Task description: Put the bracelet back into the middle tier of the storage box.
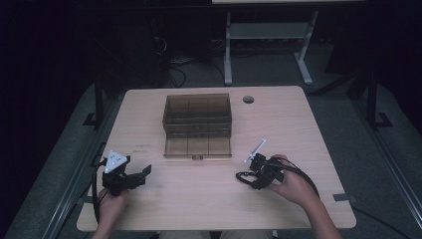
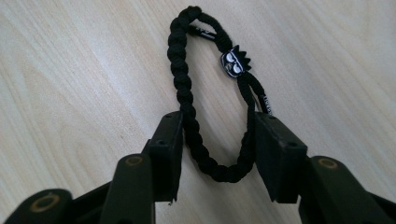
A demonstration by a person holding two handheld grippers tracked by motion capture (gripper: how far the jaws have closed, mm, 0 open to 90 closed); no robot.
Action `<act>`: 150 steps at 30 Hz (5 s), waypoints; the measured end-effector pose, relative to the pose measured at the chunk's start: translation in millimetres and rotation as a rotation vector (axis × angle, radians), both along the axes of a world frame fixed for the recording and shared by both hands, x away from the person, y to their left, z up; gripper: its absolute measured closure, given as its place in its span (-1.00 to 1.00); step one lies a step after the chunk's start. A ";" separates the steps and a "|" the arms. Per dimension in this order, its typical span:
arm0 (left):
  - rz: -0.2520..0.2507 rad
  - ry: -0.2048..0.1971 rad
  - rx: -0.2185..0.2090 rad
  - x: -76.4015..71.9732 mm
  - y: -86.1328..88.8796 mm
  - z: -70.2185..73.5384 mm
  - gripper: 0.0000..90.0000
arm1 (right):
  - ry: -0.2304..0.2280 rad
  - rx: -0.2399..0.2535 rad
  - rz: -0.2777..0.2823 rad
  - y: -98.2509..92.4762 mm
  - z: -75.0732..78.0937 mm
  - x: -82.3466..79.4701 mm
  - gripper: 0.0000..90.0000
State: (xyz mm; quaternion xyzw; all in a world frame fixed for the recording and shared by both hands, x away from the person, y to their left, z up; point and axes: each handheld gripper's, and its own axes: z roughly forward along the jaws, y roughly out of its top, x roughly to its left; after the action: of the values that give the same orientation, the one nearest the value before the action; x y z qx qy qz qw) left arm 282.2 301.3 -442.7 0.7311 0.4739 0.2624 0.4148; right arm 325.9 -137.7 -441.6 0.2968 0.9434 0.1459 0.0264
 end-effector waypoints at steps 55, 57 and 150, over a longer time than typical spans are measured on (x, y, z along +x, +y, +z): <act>0.013 -0.009 -0.013 0.0 0.9 0.2 -0.71 | -0.021 0.066 -0.020 9.7 41.6 0.9 0.78; 0.013 -0.007 -0.013 0.0 0.9 0.3 -0.71 | -0.025 0.072 -0.019 10.9 44.3 2.6 0.78; 0.006 -0.006 -0.034 -0.9 2.1 2.3 -0.71 | 0.051 0.044 -0.019 91.3 65.6 83.5 0.77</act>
State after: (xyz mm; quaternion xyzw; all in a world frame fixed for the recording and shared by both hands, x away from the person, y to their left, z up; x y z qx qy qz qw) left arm 281.3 303.5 -440.4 0.7218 0.4794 0.2579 0.4275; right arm 409.4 -46.4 -376.0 0.3097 0.9375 0.1586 -0.0027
